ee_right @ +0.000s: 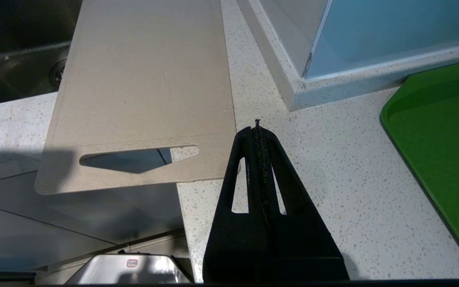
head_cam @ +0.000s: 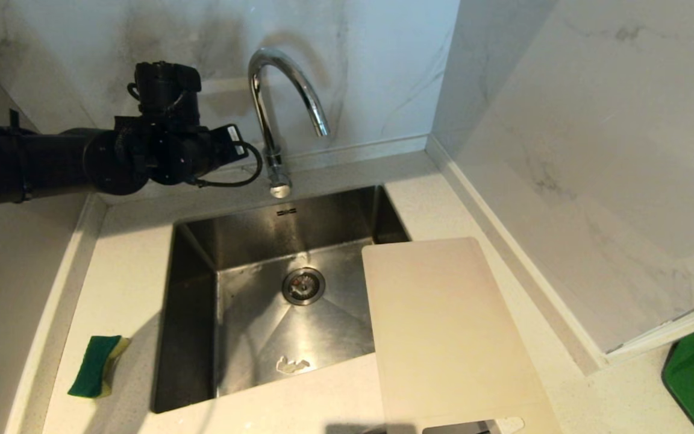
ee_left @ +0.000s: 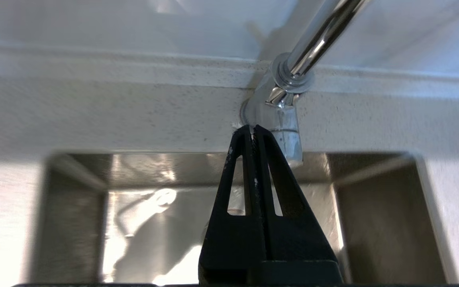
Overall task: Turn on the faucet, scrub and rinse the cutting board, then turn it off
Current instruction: Turn on the tap
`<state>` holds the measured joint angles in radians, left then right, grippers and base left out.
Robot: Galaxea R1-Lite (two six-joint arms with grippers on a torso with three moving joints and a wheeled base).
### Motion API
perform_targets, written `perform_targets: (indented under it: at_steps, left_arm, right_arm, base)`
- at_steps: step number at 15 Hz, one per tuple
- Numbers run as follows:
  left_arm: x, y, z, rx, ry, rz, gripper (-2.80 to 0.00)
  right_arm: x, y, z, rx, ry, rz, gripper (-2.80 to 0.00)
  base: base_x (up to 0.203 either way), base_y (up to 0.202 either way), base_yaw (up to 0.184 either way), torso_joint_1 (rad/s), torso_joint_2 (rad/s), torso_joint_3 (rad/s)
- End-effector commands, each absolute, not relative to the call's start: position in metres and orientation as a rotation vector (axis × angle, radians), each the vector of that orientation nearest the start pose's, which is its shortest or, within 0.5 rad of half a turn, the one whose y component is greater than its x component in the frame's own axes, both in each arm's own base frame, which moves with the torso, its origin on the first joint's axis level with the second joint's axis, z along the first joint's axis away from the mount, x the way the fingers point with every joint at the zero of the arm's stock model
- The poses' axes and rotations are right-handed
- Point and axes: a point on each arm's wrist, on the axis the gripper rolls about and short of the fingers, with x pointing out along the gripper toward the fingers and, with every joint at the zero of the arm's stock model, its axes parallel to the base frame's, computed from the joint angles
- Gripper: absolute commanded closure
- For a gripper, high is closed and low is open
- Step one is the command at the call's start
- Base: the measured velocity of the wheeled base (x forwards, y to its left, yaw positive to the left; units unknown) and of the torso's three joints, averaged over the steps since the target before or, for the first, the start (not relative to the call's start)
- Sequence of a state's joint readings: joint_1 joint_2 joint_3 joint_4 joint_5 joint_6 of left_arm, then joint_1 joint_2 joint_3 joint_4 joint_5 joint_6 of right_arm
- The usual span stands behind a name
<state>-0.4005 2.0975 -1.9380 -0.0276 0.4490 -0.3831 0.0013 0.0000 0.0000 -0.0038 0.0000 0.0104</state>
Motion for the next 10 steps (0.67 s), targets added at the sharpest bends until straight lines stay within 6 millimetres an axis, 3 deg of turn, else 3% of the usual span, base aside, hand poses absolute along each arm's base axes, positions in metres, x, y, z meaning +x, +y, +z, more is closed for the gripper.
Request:
perform_targets:
  at_steps: [1,4,10]
  left_arm:
    - [0.413,-0.173,0.277,-0.346,0.117,0.095,0.00]
    - [0.422,-0.177,0.261,-0.378,0.138,0.122,0.00]
    - [0.426,-0.190,0.257,-0.369,0.109,0.097,0.00]
  right_arm:
    - [-0.023,0.000,0.076,0.011,-0.005,0.002,0.00]
    - [-0.023,0.000,0.076,0.011,-0.005,0.002,0.00]
    - [-0.023,0.000,0.076,0.011,-0.005,0.002,0.00]
  base:
    - [0.000,0.000,0.000,0.000,0.00,0.000]
    - [0.000,0.000,0.000,0.000,0.00,0.000]
    - [0.000,0.000,0.000,0.000,0.00,0.000]
